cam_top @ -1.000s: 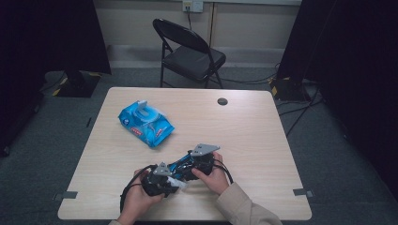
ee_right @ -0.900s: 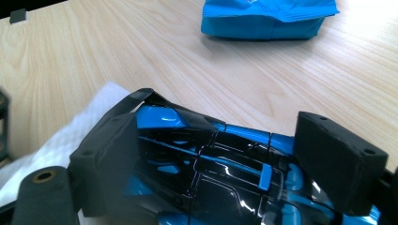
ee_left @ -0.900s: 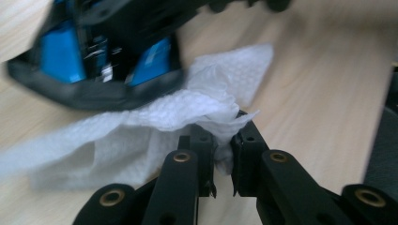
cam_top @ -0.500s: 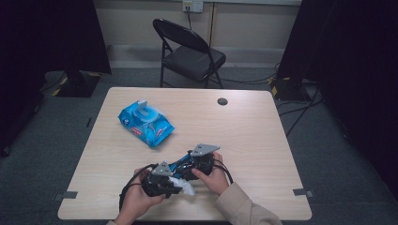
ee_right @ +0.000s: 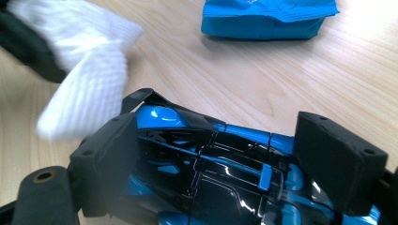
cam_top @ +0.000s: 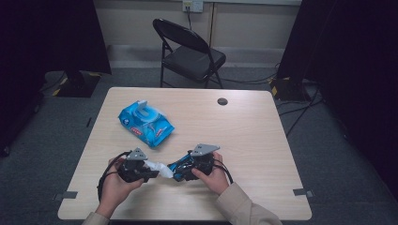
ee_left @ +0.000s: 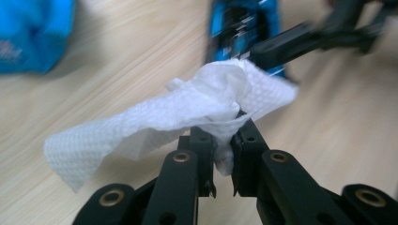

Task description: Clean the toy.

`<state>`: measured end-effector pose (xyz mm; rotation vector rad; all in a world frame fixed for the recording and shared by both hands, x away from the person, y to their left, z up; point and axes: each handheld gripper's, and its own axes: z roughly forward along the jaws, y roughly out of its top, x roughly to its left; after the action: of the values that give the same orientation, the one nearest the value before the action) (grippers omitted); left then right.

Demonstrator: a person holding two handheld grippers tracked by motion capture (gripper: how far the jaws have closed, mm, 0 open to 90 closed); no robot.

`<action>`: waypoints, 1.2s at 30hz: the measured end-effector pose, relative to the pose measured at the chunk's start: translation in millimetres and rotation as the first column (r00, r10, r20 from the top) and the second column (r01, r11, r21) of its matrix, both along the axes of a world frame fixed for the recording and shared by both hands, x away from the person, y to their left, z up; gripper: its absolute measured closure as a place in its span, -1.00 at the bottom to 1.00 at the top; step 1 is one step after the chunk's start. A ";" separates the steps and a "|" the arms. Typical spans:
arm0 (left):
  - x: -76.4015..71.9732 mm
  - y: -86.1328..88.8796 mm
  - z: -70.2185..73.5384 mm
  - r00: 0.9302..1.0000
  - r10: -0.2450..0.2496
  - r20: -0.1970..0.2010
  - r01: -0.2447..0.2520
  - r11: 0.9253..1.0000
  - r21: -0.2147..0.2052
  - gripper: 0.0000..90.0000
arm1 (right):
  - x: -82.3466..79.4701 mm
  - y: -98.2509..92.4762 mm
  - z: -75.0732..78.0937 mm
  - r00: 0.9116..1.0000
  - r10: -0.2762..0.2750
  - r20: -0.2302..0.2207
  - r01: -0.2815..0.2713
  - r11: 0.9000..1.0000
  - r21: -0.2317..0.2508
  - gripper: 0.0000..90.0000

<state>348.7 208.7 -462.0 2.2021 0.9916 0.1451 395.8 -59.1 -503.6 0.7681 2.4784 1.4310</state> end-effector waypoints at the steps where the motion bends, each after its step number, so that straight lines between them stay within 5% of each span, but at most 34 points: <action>1: 2.4 1.8 -3.9 1.000 0.008 -0.015 -0.008 1.000 0.004 0.81 | 0.0 0.0 0.1 1.000 0.000 -0.001 0.000 1.000 0.000 -0.67; 9: 16.1 -11.6 -21.4 0.999 0.019 -0.044 -0.017 0.999 0.041 0.79 | 0.0 0.0 0.0 1.000 0.000 0.000 0.000 1.000 0.000 -0.67; 19: 29.2 -30.6 -24.0 1.000 0.004 0.010 -0.005 0.998 0.067 0.66 | 0.1 0.0 0.0 1.000 0.001 0.000 -0.001 1.000 0.000 -0.67; 23: 28.1 -33.8 -25.7 1.000 -0.008 0.026 0.006 0.998 0.054 0.74 | 0.3 -0.1 0.0 1.000 0.001 0.000 -0.001 1.000 -0.001 -0.67; 28: 22.3 -38.9 -23.3 0.999 -0.045 0.026 0.043 0.995 0.092 0.80 | 0.3 -0.1 0.0 1.000 0.002 0.000 -0.002 1.000 -0.001 -0.67; 36: 8.1 -38.2 -22.0 0.998 -0.069 -0.007 0.070 0.994 0.082 0.81 | 0.3 -0.1 0.0 1.000 0.002 0.000 -0.002 1.000 -0.001 -0.67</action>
<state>356.8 170.5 -483.9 2.3099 0.9249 0.1514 396.0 -59.2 -503.6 0.7662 2.4802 1.4301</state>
